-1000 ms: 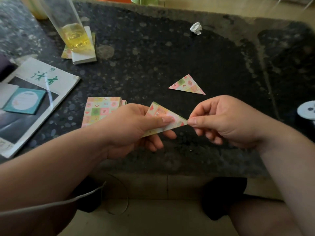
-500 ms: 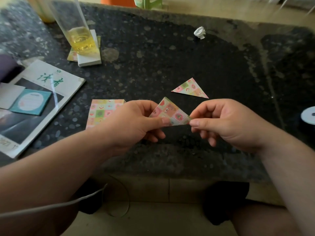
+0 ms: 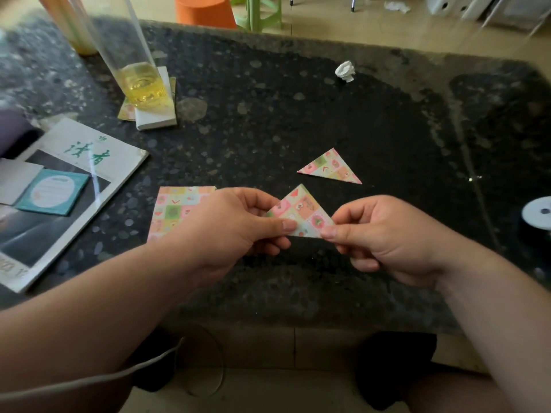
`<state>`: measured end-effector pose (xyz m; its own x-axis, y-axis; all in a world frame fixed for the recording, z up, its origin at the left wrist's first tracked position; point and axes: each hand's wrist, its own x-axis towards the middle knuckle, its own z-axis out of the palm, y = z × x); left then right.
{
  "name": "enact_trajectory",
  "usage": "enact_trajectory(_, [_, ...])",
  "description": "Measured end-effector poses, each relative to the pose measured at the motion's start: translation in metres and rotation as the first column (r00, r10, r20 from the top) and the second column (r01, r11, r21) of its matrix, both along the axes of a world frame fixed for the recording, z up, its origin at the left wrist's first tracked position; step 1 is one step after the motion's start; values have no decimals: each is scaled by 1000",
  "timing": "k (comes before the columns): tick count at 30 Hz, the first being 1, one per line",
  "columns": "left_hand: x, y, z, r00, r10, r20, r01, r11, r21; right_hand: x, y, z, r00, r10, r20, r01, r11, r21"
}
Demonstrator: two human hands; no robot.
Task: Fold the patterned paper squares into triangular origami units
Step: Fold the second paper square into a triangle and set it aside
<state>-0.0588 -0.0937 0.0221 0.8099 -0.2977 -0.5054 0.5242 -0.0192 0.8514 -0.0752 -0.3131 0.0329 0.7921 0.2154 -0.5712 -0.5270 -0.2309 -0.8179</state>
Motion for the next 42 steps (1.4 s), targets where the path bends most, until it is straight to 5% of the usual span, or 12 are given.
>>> enact_trajectory(5, [7,0,4,988,149,-37,-151,988,-38,6,-4,0,992,-117,-57,115,993,-30])
enact_trajectory(10, [27,10,17,965,258,54,-260,965,32,31,-4,-6,926,-363,105,372,924,-90])
enact_trajectory(15, [47,49,40,929,204,309,-282,931,232,55,-27,-13,891,-444,93,453,866,-213])
enact_trajectory(23, [35,53,38,941,28,336,-168,904,394,100,-51,-25,890,-445,-101,398,866,-303])
enact_trajectory(25, [35,56,38,937,-25,349,-146,879,454,105,-52,-25,898,-435,-63,364,816,-449])
enact_trajectory(28, [39,66,37,933,-119,341,-109,807,580,100,-52,-26,942,-318,106,282,584,-761])
enact_trajectory(30, [43,74,37,939,-160,303,-78,761,644,90,-47,-24,944,-268,193,307,503,-808])
enact_trajectory(38, [49,113,32,946,-248,210,-72,468,881,51,64,7,988,52,146,57,753,-655])
enact_trajectory(42, [39,119,9,945,-317,80,55,394,917,35,135,2,987,124,102,-61,880,-471])
